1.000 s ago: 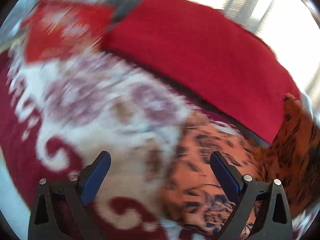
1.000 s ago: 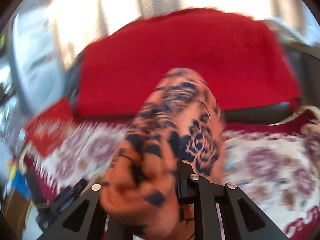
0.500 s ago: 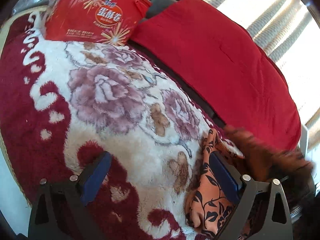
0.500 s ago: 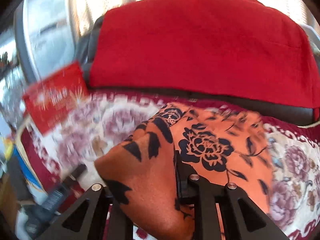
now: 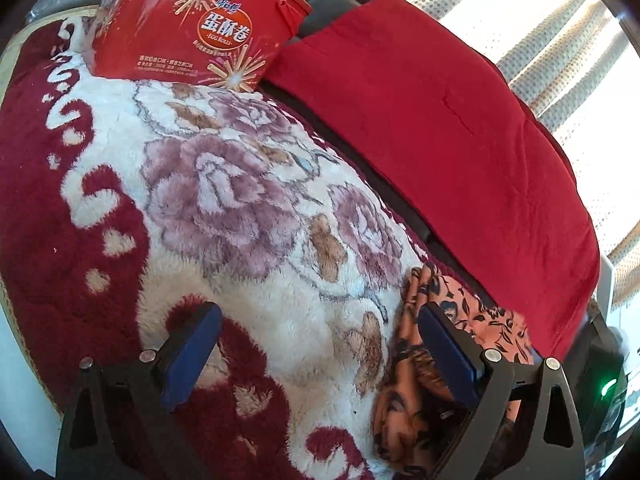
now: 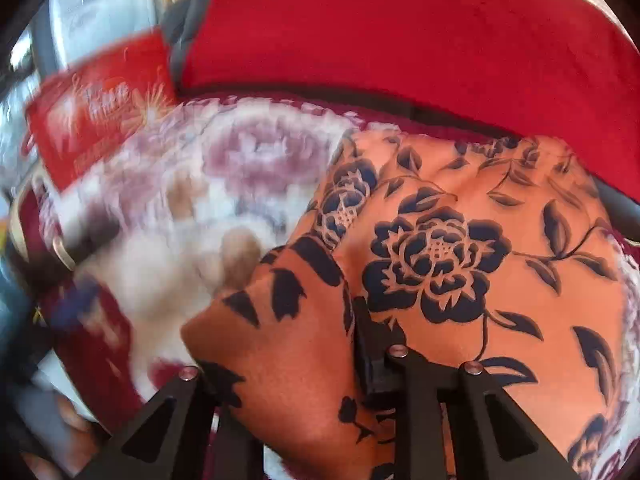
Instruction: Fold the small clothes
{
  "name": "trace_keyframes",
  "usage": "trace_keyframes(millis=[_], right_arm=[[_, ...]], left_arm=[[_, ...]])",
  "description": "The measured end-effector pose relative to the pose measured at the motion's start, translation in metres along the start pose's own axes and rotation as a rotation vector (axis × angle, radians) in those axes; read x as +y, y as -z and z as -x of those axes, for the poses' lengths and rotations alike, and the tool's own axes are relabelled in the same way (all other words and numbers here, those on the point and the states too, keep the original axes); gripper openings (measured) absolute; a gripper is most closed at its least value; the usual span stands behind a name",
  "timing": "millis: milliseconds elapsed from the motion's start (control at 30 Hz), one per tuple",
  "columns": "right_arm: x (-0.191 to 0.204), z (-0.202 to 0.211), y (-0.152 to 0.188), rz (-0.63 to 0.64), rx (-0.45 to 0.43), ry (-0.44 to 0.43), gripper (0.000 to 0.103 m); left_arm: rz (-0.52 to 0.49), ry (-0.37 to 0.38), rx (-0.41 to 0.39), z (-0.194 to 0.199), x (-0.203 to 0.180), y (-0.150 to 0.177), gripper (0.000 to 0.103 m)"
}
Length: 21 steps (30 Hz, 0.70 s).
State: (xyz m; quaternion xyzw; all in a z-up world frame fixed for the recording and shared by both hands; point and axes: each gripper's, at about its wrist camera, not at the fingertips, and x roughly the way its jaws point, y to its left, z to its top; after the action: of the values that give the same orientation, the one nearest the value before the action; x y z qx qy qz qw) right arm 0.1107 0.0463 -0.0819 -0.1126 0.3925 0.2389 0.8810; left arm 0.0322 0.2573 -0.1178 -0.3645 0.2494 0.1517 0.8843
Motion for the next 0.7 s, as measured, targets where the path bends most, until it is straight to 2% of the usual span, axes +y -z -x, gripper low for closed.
trace_keyframes(millis=[33,100,133,233,300,467,500,533,567,600,633,667,700], right_arm=[[0.002,0.008,0.004,0.013,-0.033,-0.004,0.034],[-0.001,0.021,0.006,-0.023,-0.037,-0.110,0.076],[-0.001,0.027,0.008,-0.030,-0.038,-0.153,0.078],[-0.005,0.038,0.013,-0.033,-0.043,-0.163,0.078],[-0.014,0.053,0.028,-0.074,-0.053,-0.186,0.078],[-0.026,0.077,0.063,-0.133,-0.102,-0.209,0.078],[-0.031,0.082,0.070,-0.146,-0.101,-0.214,0.078],[-0.035,0.083,0.075,-0.161,-0.095,-0.216,0.078],[-0.043,0.087,0.086,-0.189,-0.083,-0.214,0.078],[-0.047,0.088,0.092,-0.206,-0.077,-0.215,0.078],[-0.054,0.089,0.098,-0.232,-0.070,-0.218,0.078],[-0.063,0.091,0.105,-0.267,-0.064,-0.219,0.078],[-0.074,0.091,0.113,-0.314,-0.055,-0.221,0.078]], left_arm=[[-0.004,0.000,-0.002,0.001,0.000,0.000,0.098],[-0.008,-0.004,-0.010,0.002,0.003,-0.001,0.098],[-0.007,-0.003,-0.007,0.002,0.004,-0.002,0.098],[-0.013,0.013,-0.006,0.003,0.003,-0.001,0.098],[-0.031,0.041,-0.002,0.004,-0.001,0.000,0.098],[-0.112,0.207,0.024,0.013,-0.022,0.006,0.098],[-0.155,0.250,0.040,0.014,-0.030,0.010,0.098],[-0.206,0.253,0.060,0.012,-0.038,0.015,0.097],[-0.258,0.220,0.087,0.006,-0.045,0.021,0.096],[-0.307,0.153,0.136,-0.006,-0.049,0.028,0.089],[-0.339,0.055,0.254,-0.030,-0.048,0.038,0.065],[-0.329,0.030,0.283,-0.037,-0.044,0.041,0.064],[-0.326,0.040,0.238,-0.032,-0.045,0.037,0.062]])
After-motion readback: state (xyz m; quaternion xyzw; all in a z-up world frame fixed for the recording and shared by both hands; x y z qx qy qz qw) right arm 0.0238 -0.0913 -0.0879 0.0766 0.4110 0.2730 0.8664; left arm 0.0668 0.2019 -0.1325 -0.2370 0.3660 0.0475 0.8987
